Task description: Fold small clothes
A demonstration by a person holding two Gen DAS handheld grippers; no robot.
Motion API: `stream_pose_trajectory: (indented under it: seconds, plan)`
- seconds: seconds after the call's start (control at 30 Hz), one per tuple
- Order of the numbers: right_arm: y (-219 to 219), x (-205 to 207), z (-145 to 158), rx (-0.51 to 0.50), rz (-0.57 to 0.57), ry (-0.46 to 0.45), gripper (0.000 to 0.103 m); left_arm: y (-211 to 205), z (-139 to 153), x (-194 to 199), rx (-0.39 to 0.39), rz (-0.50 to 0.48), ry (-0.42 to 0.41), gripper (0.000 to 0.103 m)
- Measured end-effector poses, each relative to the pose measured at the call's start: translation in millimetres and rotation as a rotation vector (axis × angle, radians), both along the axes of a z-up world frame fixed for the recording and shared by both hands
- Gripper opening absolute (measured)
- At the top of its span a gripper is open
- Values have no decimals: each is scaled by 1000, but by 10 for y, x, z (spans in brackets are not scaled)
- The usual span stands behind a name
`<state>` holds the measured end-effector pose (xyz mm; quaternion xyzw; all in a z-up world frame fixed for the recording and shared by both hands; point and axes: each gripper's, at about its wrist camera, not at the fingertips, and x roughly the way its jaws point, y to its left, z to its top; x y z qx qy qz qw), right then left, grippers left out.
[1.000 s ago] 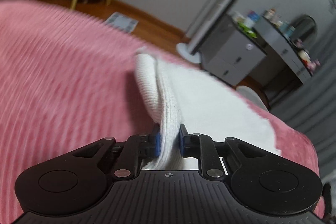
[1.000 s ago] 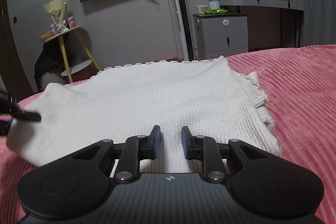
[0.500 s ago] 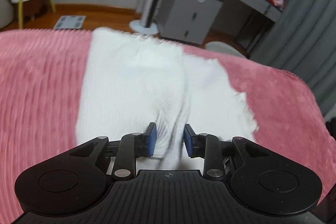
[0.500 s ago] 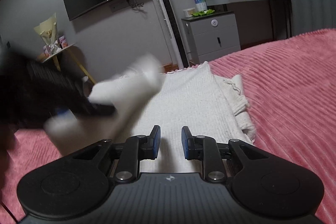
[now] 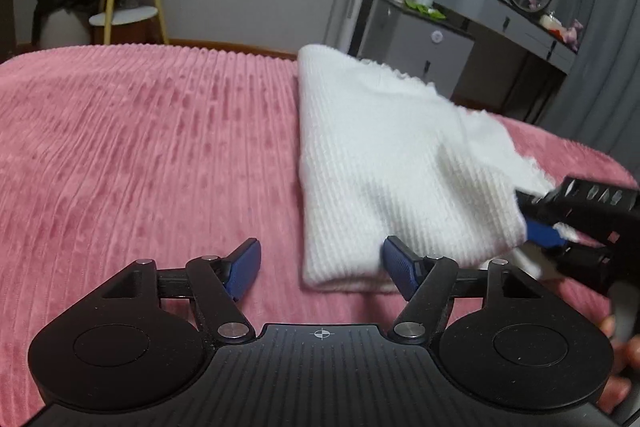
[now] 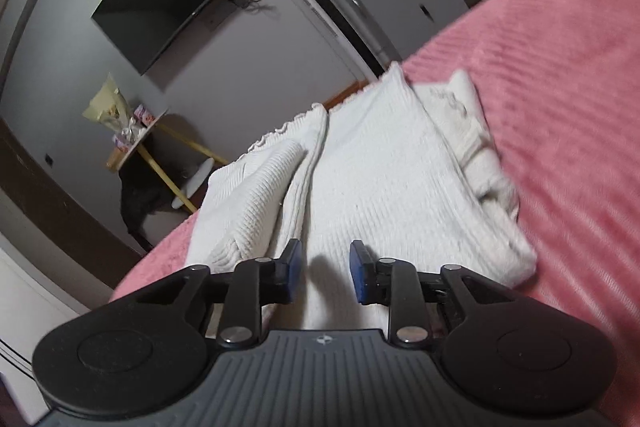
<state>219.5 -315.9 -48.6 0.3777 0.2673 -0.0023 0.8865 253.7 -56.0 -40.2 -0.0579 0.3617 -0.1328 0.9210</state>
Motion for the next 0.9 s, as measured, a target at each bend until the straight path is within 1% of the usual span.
stream_pose_trajectory:
  seconds: [0.07,0.13,0.23,0.33,0.4,0.47,0.5,0.53,0.6,0.63,0.67,0.7,0.73,0.77,0.83,0.9]
  plan:
    - [-53,20,-2,67,-9,-2,37,8,-15,-13,-15,-12,4,74]
    - [-64,87,7,129,11,-9,63,41,-18,-12,-39,-32,13,74]
    - [22,209,53,142,57,-9,64,60,-48,-18,-56,-48,11,74]
    - [106,439,36,162,99,30,66,93,-26,-34,-80,-48,11,75]
    - [149,577,46,162,117,33,66,107,-28,-48,-97,-53,12,75]
    - [227,682,104,126,155,42,65,99,-28,-60,-87,-58,3,75]
    - [259,713,149,106,173,37,62,90,-28,-63,-81,-60,-2,75]
    - [304,742,191,65,178,39,55,79,-28,-65,-77,-60,-6,75]
    - [370,812,216,-11,198,72,47,61,-37,-70,-72,-62,-11,75]
    - [375,846,194,-19,207,88,42,51,-46,-70,-66,-65,-12,76]
    - [370,875,178,-26,211,100,29,41,-58,-75,-59,-66,-13,76]
    - [362,896,186,-44,214,108,23,38,-69,-73,-56,-68,-14,78]
    - [376,896,221,-79,221,106,21,36,-71,-76,-55,-67,-16,79]
    - [415,881,293,-145,221,94,20,38,-68,-79,-61,-68,-18,79]
    - [558,801,498,-341,211,34,19,39,-57,-83,-72,-72,-20,80]
    - [678,701,683,-529,180,-33,19,26,-56,-90,-59,-71,-23,80]
